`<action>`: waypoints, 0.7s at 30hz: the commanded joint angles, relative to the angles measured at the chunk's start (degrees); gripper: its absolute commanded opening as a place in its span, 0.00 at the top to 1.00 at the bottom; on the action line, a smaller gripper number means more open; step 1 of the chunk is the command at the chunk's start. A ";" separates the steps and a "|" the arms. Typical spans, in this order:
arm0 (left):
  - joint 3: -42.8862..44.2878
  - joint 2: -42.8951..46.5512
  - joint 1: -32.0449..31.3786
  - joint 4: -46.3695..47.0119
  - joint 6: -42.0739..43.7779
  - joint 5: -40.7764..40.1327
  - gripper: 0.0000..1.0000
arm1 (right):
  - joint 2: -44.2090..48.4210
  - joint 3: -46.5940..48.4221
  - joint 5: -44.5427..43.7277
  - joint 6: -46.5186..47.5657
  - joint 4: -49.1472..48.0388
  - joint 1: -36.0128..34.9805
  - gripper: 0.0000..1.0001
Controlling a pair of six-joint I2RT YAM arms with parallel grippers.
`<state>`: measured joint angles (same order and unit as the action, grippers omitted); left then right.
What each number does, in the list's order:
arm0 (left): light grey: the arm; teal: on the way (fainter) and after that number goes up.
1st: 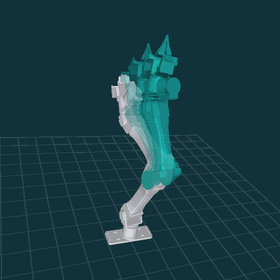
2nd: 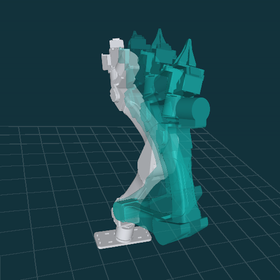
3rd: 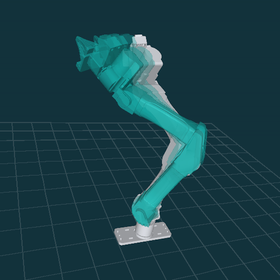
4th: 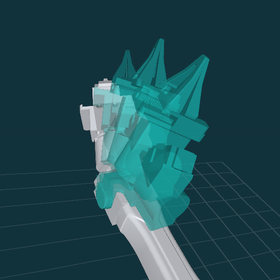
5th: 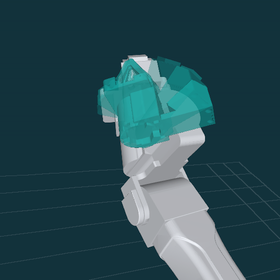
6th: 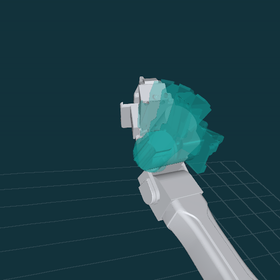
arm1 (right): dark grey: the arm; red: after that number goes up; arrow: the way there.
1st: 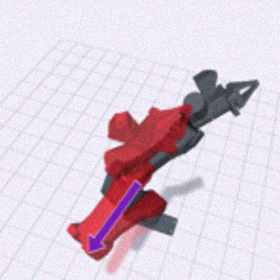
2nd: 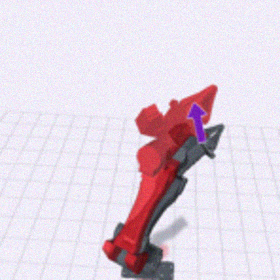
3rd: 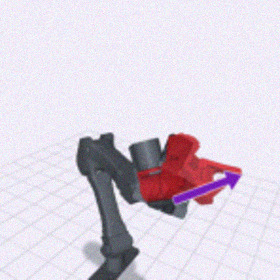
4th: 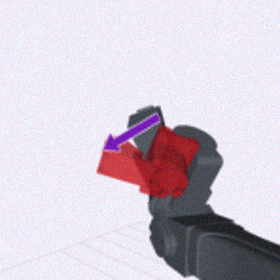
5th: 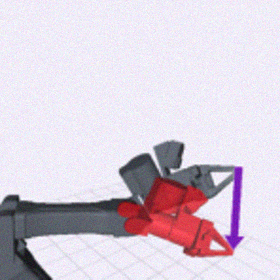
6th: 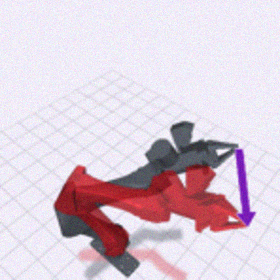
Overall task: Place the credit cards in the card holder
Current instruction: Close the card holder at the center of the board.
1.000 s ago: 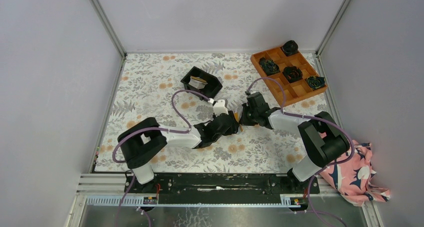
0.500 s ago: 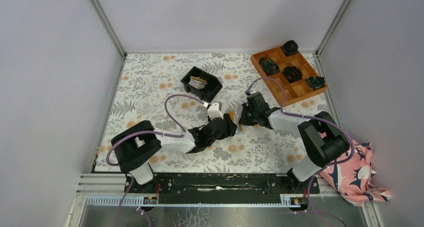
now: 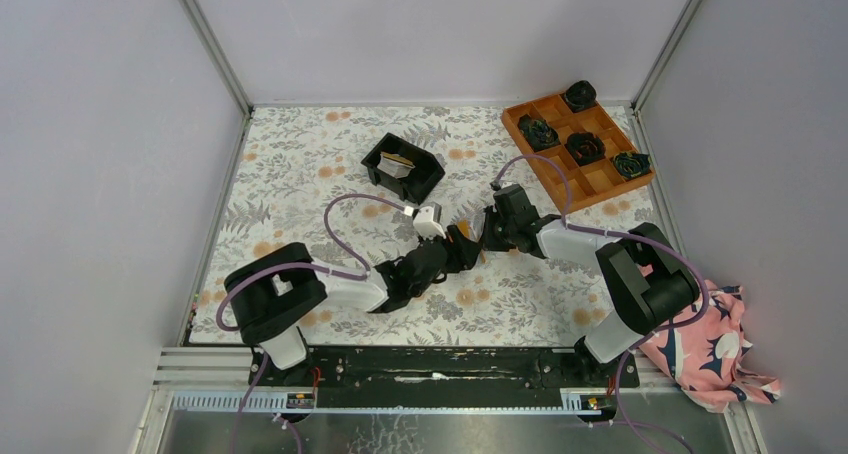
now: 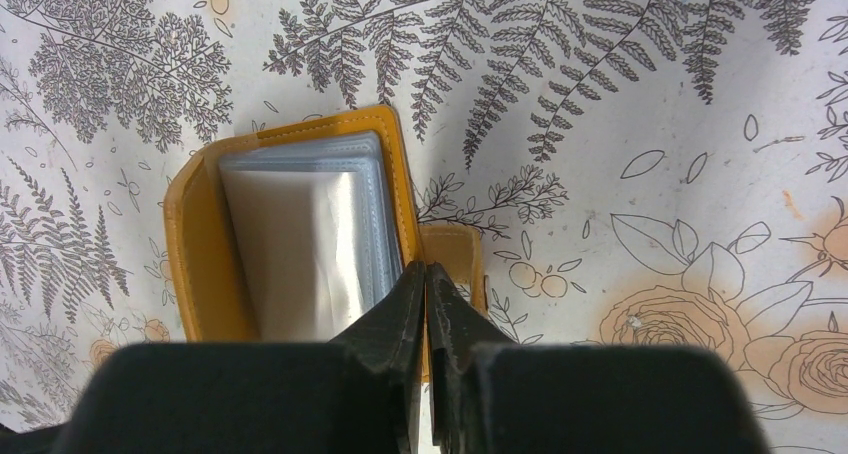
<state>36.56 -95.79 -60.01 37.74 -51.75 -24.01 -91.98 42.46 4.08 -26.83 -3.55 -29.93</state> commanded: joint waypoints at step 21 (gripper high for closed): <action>-5.92 -8.40 -0.99 24.47 -4.73 0.87 0.80 | -0.36 -1.30 -2.67 0.28 0.34 2.42 0.94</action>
<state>31.46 -102.56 -60.71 54.87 -55.16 -23.31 -91.96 41.80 3.97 -27.03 -5.08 -28.32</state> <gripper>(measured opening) 0.220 0.072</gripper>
